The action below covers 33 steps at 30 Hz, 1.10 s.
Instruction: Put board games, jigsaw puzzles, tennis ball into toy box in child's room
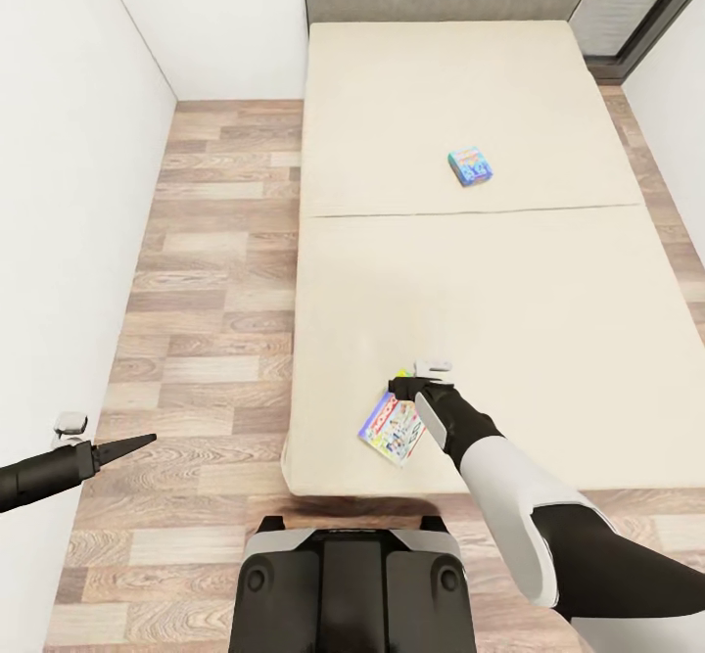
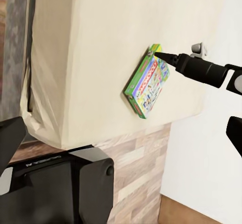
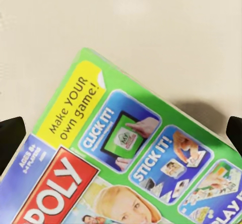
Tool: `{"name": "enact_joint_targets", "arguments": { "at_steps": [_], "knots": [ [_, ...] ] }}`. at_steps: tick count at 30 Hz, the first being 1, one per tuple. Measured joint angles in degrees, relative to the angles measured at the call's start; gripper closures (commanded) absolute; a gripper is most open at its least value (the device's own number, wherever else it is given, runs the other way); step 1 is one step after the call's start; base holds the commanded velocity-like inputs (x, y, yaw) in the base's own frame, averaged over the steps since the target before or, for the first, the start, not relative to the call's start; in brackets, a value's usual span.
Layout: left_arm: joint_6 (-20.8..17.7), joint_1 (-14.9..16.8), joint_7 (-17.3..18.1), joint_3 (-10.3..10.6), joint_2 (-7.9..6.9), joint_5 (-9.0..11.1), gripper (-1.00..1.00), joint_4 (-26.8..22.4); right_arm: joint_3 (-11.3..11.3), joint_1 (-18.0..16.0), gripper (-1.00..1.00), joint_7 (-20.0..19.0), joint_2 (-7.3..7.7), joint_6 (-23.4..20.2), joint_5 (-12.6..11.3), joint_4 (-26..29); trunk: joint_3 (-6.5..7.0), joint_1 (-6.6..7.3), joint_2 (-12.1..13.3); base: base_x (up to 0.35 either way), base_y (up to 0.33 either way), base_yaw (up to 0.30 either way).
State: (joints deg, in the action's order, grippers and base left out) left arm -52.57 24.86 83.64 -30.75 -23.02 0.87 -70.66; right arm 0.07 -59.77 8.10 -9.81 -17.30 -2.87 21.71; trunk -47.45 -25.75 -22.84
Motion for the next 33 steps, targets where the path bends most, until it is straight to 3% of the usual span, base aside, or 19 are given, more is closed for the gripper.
{"name": "enact_joint_targets", "arguments": {
  "at_steps": [33],
  "knots": [
    [0.0,0.0,0.0,0.1,0.09,0.0,-1.00,0.0,0.0,0.0,-1.00,0.0,0.05,0.0,-0.1,0.0,-0.54,-0.01,0.0,0.022,0.009,0.000]
  ]
}}
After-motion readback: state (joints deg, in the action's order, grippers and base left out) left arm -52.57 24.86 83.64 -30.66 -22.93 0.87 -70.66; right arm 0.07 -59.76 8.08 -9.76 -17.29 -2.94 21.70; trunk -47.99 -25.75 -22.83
